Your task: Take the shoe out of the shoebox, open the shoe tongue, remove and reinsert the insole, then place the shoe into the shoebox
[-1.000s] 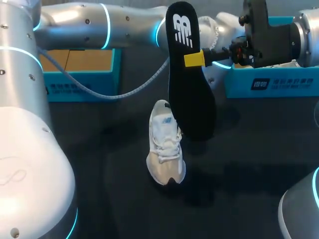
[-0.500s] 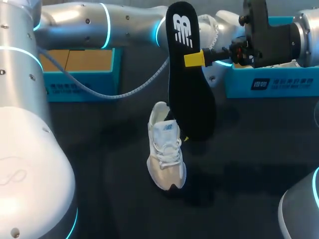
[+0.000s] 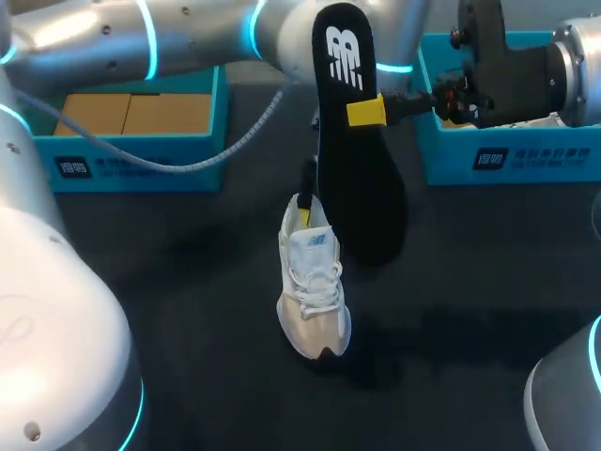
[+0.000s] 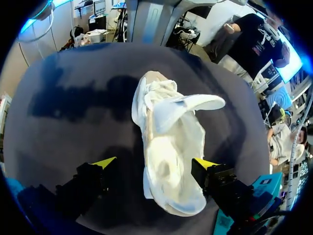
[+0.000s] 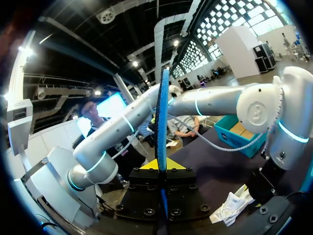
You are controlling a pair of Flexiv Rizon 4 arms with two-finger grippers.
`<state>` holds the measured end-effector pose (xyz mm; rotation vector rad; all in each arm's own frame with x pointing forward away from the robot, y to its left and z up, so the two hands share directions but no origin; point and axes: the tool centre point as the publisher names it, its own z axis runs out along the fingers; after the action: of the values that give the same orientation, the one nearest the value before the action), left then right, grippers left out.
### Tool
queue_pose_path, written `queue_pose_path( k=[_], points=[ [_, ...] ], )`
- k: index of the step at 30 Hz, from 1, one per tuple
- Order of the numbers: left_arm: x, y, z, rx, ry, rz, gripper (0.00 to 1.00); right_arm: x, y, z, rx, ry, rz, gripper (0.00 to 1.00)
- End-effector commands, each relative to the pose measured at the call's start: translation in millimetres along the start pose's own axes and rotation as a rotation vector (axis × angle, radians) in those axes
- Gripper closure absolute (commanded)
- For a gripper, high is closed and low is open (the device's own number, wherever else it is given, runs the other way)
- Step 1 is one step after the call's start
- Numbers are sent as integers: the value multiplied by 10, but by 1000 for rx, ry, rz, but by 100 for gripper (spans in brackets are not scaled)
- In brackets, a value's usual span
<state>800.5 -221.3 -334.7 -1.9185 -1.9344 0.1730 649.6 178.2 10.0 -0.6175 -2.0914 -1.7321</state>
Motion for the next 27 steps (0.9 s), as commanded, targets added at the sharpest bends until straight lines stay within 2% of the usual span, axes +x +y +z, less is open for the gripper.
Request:
queue_pose_path(
  k=[1, 18, 23, 27],
  points=[
    [209, -101, -115, -18, -181, -13, 0, -12, 4, 20, 0, 0, 0, 100],
    [209, -101, -115, -18, -181, -13, 0, -12, 4, 20, 0, 0, 0, 100],
    [242, -126, -265, -42, -362, -3, 0, -12, 4, 20, 0, 0, 0, 100],
    [279, -115, -441, -68, -468, 4, 0, -143, 89, -79, 18, 3, 6, 100]
  ],
)
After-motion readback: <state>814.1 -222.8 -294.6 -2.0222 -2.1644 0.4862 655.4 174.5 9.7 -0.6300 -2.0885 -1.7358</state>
